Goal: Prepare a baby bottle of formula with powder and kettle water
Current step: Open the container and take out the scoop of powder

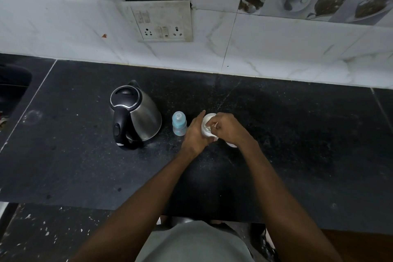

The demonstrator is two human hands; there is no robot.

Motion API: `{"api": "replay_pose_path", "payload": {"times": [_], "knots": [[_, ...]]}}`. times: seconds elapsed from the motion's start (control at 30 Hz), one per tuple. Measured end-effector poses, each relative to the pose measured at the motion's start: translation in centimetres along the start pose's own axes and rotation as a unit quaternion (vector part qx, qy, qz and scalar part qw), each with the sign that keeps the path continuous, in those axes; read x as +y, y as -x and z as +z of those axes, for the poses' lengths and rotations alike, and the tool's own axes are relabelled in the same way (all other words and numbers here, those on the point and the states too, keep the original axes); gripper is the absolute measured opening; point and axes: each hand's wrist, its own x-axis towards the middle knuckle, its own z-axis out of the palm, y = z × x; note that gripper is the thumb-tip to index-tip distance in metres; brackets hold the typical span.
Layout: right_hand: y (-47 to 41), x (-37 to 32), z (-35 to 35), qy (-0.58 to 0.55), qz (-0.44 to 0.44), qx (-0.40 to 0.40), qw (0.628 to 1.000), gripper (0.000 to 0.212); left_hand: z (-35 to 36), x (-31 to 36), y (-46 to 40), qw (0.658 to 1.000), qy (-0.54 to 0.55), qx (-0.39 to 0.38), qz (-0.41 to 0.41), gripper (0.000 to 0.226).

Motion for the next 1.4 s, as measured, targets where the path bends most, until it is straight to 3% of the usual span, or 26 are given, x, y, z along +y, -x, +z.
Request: {"api": "replay_pose_path", "payload": {"times": [0.13, 0.23, 0.3, 0.43, 0.7, 1.1, 1.4], "knots": [[-0.3, 0.2, -0.6, 0.029, -0.012, -0.026, 0.999, 0.03, 0.1, -0.5, -0.5, 1.0, 0.006, 0.01, -0.002, 0.098], [-1.2, -0.2, -1.2, 0.056, -0.026, -0.049, 0.997, 0.025, 0.1, -0.1, -0.3, 1.0, 0.02, 0.014, 0.015, 0.069], [-1.9, -0.4, -1.7, 0.076, -0.023, -0.073, 0.994, 0.019, -0.2, 0.6, 0.0, 0.999, 0.03, 0.024, 0.018, 0.061], [-2.4, -0.5, -1.9, 0.094, -0.032, -0.104, 0.99, 0.013, -0.5, 0.7, 0.3, 0.999, 0.041, 0.024, 0.018, 0.066], [-1.9, 0.0, -1.4, 0.065, -0.054, -0.091, 0.992, 0.014, -0.5, 1.3, 0.4, 0.999, 0.035, 0.032, 0.013, 0.068], [-1.6, 0.4, -2.0, 0.083, 0.016, 0.008, 0.996, 0.019, -0.4, -0.2, -0.1, 0.999, -0.005, 0.035, 0.008, 0.08], [-1.1, 0.1, -2.1, 0.13, 0.013, 0.0, 0.991, 0.019, -0.4, 0.3, 0.2, 0.999, 0.015, 0.035, 0.026, 0.073]]}}
